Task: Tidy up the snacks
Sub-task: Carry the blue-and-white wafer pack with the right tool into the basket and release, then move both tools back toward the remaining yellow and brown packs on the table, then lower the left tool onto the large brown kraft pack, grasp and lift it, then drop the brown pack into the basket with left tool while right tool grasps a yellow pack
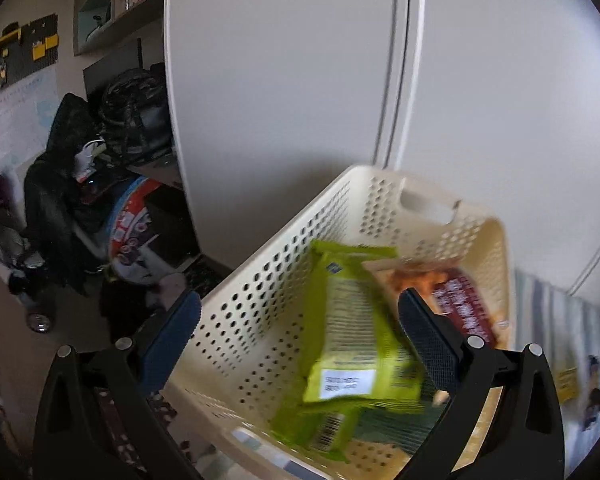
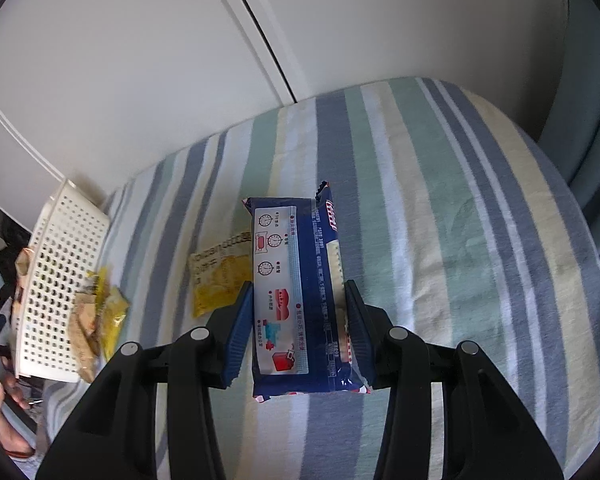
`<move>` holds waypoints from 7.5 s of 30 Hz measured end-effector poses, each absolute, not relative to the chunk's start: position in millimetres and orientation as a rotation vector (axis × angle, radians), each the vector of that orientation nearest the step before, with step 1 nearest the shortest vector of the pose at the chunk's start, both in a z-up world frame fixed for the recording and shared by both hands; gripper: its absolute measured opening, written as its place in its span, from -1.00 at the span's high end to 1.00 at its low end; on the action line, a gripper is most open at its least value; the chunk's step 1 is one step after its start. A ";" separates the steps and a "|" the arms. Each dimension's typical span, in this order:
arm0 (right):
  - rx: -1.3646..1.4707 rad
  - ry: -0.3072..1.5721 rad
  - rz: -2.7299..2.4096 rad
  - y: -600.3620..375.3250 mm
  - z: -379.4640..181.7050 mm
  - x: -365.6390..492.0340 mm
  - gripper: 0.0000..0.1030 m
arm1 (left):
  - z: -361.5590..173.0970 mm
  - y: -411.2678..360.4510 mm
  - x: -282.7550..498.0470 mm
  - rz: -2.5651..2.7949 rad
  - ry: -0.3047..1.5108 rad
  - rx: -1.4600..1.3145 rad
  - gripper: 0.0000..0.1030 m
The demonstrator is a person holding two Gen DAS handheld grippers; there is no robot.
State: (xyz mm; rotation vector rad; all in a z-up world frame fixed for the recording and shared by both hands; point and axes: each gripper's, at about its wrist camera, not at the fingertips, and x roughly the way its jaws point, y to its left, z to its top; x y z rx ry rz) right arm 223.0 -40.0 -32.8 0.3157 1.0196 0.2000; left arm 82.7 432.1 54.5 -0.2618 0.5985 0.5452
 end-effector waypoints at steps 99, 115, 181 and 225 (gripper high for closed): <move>0.177 0.840 0.304 103.0 64.4 198.6 -0.88 | 99.0 394.4 49.9 0.178 0.400 -0.361 -0.95; 0.102 0.976 0.375 106.8 7.6 183.0 -0.88 | 91.3 348.6 64.7 -0.022 0.496 -0.266 -0.95; 0.353 1.010 0.133 -24.1 -27.1 222.4 -0.90 | 0.6 243.5 169.3 -0.295 0.984 -0.223 -0.95; 0.531 1.138 0.444 37.9 -40.1 215.3 -0.90 | 69.7 306.4 131.1 -0.171 0.656 -0.312 -0.20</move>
